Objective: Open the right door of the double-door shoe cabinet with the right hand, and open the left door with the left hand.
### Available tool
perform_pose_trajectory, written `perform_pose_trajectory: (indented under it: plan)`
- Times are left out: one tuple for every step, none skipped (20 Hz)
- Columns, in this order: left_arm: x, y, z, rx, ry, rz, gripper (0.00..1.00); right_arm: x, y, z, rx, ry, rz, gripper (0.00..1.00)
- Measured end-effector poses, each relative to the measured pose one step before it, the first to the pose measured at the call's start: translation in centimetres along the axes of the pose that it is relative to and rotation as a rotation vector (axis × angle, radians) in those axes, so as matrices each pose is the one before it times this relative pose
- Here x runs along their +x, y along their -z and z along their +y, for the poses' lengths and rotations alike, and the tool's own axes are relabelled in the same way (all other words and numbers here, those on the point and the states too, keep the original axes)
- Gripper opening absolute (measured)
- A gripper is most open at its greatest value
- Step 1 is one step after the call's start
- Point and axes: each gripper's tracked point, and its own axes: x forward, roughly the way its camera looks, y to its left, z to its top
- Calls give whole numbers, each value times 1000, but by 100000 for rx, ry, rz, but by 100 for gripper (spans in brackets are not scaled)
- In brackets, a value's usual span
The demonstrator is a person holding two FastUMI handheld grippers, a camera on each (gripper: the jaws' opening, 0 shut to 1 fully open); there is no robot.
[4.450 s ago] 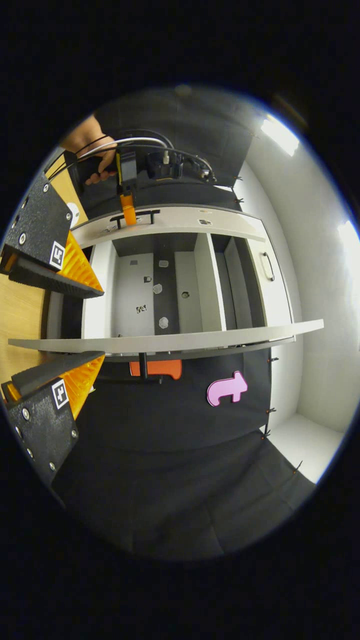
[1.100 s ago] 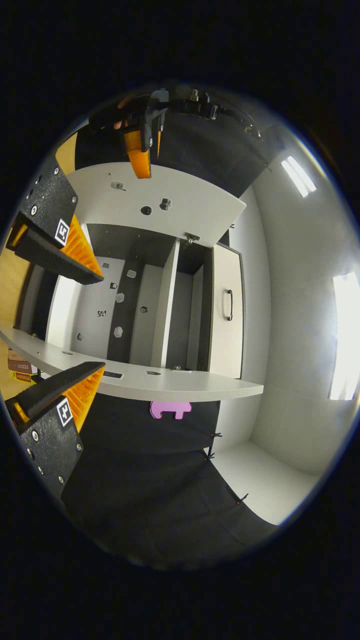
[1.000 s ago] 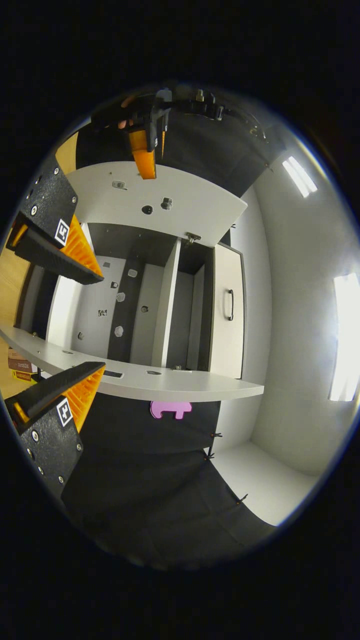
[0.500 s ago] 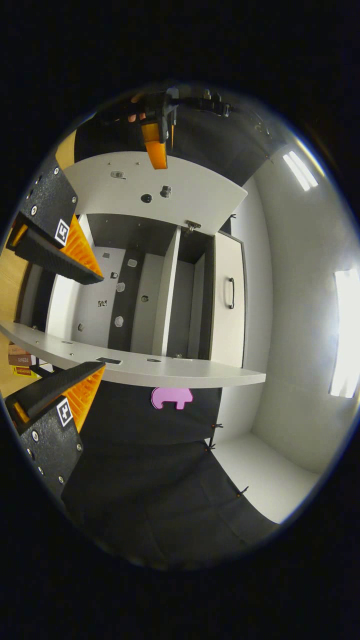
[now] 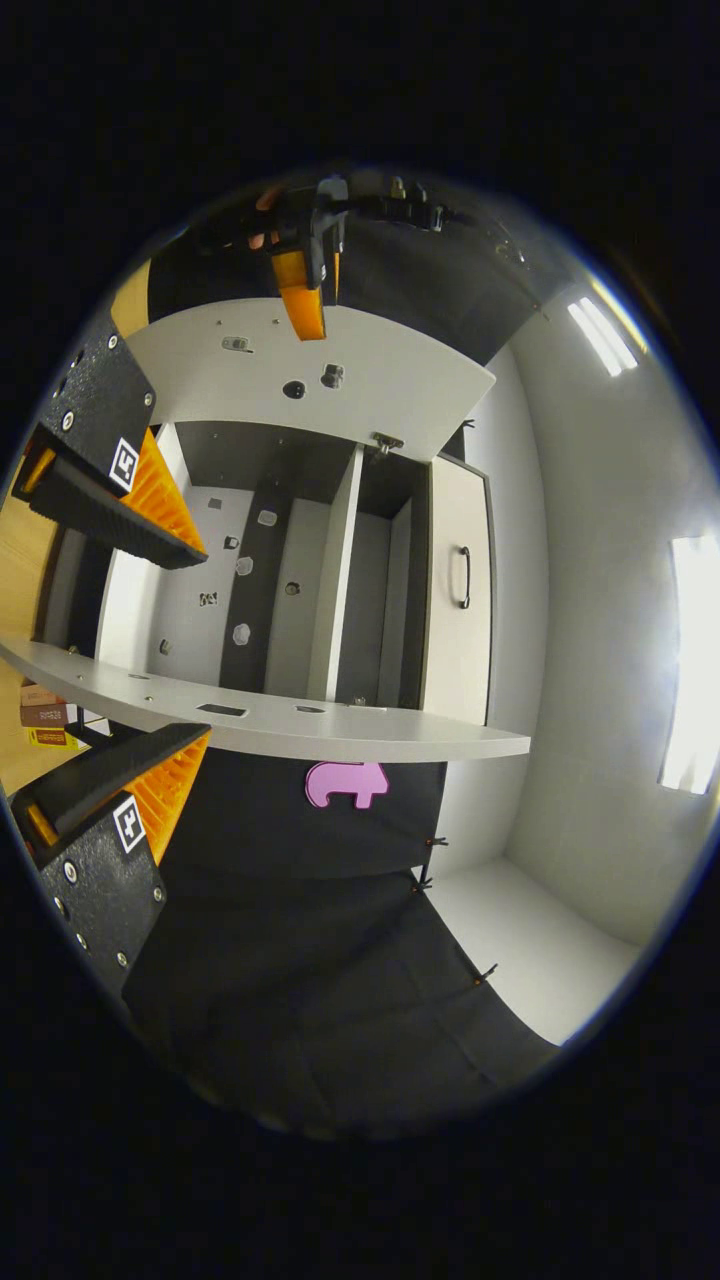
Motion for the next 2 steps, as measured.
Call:
perform_pose_trajectory:
  plan:
    - [171,327,-149,-6,273,790,95,-108,97,-196,-290,703,227,94]
    - [66,38,-107,-262,506,-84,95,-73,107,-241,-177,642,369,94]
